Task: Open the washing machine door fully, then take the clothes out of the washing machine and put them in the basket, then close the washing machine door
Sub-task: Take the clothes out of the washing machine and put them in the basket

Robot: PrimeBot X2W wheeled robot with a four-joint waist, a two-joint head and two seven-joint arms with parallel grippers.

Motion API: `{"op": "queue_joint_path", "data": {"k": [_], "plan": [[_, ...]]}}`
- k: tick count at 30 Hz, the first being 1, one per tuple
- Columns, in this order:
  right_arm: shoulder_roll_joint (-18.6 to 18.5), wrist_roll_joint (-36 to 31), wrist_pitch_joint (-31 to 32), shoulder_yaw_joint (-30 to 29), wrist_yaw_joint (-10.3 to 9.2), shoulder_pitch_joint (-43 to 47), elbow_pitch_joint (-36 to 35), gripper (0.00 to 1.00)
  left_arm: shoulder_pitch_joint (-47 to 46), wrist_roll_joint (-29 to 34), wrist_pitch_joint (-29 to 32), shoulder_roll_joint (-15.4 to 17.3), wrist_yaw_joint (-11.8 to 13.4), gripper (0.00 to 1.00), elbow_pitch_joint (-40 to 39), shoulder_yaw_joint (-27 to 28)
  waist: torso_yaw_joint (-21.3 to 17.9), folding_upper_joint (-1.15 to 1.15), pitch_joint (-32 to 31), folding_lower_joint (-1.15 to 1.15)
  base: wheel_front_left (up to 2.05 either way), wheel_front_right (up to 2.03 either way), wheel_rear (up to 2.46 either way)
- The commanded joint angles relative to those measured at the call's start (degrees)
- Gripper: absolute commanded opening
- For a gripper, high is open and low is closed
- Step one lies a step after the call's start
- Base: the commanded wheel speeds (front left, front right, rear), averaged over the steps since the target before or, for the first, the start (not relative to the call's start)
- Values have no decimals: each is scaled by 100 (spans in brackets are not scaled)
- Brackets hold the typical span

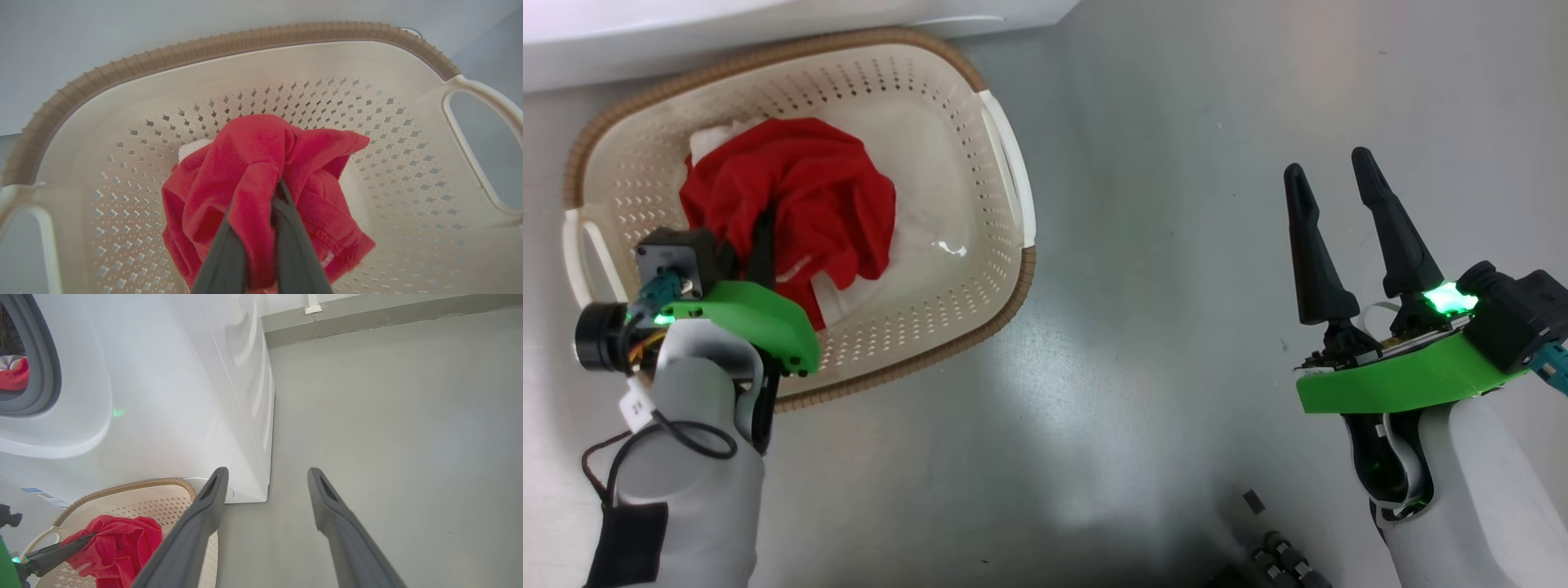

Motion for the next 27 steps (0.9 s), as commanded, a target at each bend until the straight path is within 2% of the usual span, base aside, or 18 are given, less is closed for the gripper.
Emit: {"op": "queue_joint_path", "data": {"k": [1, 4, 5, 8, 9, 10, 11, 18, 27], "plan": [[-15, -2, -36, 132, 2, 96, -133, 100, 56, 12, -28, 181, -18, 0, 159, 114, -35, 0, 59, 0, 0, 0, 0], [-15, 7, -36, 138, 2, 85, -130, 100, -47, -31, -28, 195, -21, 0, 410, 137, -51, 0, 74, 0, 0, 0, 0], [-15, 12, -36, 139, 2, 79, -129, 100, -89, -38, -28, 206, -22, 15, 463, 136, -58, 0, 78, 0, 0, 0, 0], [-15, 21, -36, 128, 2, 65, -120, 100, -148, -73, -28, 222, -23, 36, 549, 157, -68, 0, 75, 0, 0, 0, 0], [-15, 21, -36, 120, 2, 63, -116, 100, -156, -81, -28, 221, -24, 60, 556, 159, -65, 0, 66, 0, 0, 0, 0], [-15, 19, -36, 113, 2, 63, -112, 100, -155, -89, -28, 219, -24, 91, 554, 163, -60, 0, 54, 0, 0, 0, 0], [-15, 17, -36, 105, 2, 64, -110, 100, -153, -97, -28, 216, -24, 100, 551, 166, -53, 0, 44, 0, 0, 0, 0], [-15, -41, -36, 71, 2, 62, -90, 100, -62, -173, -28, 172, -7, 100, 421, 219, 23, 0, -110, 0, 0, 0, 0], [-15, -176, -36, 19, 2, 169, -9, 100, 356, -333, -28, 84, -38, 100, -169, 336, 205, 0, -656, 0, 0, 0, 0]]}}
